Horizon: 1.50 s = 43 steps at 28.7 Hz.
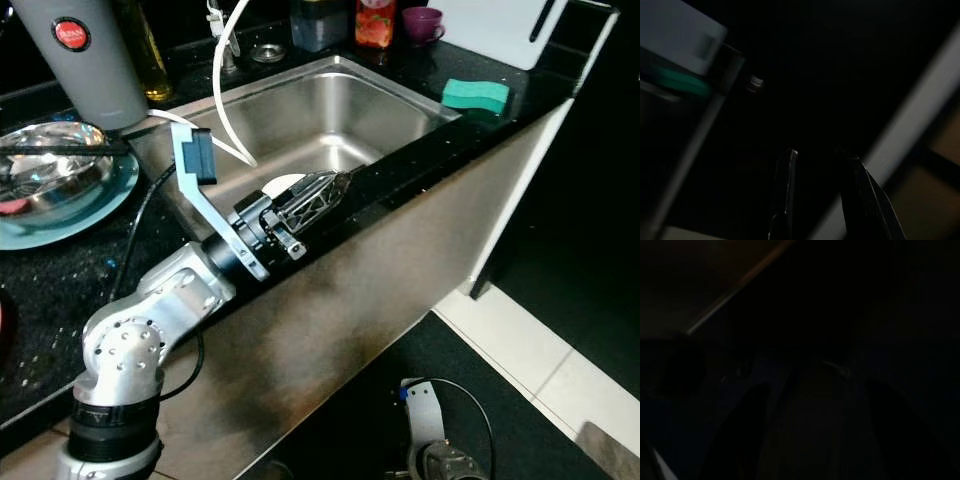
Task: Kitchen organization
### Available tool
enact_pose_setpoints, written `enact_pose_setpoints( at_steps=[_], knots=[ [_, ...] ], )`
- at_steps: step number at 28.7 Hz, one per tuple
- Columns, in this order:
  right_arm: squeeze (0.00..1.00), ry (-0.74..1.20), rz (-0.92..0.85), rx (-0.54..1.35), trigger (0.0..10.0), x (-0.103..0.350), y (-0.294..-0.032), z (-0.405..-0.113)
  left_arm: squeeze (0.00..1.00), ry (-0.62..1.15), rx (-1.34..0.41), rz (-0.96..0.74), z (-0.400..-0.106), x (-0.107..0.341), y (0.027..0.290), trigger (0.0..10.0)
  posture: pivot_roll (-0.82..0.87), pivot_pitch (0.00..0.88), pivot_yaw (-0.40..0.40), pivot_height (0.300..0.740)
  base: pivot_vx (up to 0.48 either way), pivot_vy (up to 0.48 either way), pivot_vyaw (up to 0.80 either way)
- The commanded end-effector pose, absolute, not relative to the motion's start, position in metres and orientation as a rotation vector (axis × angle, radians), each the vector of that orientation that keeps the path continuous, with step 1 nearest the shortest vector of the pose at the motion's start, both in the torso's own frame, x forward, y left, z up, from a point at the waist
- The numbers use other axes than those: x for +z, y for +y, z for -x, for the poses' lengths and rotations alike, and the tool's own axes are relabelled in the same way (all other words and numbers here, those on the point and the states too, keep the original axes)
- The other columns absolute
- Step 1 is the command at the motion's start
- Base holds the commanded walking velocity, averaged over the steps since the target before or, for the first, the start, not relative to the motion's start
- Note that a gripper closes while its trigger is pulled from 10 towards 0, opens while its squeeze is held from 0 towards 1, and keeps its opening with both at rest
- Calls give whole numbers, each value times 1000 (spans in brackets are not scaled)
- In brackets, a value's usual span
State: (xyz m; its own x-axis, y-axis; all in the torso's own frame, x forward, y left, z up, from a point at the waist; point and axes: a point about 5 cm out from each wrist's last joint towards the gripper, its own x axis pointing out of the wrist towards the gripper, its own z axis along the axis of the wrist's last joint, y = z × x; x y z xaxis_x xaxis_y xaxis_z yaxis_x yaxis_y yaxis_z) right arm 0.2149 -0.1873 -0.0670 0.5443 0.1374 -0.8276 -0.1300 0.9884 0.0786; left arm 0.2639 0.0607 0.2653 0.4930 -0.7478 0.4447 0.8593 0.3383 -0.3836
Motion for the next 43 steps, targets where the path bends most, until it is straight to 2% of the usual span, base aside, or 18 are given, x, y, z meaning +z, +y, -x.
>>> enact_pose_setpoints(
  at_steps=[1,10,19,30,35,39,40,43],
  knots=[
    [0,1020,-32,152,10000,-74,-185,-204,0,-197,-1068,624,-261,265,59,10000,72,87,12,740,-322,0,0],
    [0,1018,-24,156,10000,-73,-185,-204,0,-198,-1059,640,-262,264,60,10000,70,89,10,740,-301,0,0],
    [0,1012,-12,185,10000,-73,-185,-205,0,-208,-967,631,-272,260,69,10000,70,91,8,740,0,0,794],
    [0,1009,-25,194,10000,-72,-184,-206,0,-263,-962,351,-266,269,64,10000,72,93,5,740,0,0,788],
    [0,1009,-34,208,10000,-72,-183,-205,0,-278,-959,283,-265,269,61,10000,74,93,6,740,0,0,788],
    [0,1009,-40,214,10000,-72,-183,-206,0,-302,-916,242,-268,271,66,10000,74,94,6,740,0,0,788],
    [0,1009,-42,215,10000,-72,-183,-206,0,-319,-873,162,-272,272,72,10000,75,95,6,740,0,0,788],
    [0,1009,-44,218,10000,-72,-182,-205,0,-326,-826,73,-277,273,78,10000,75,95,6,740,0,0,788]
  ],
)
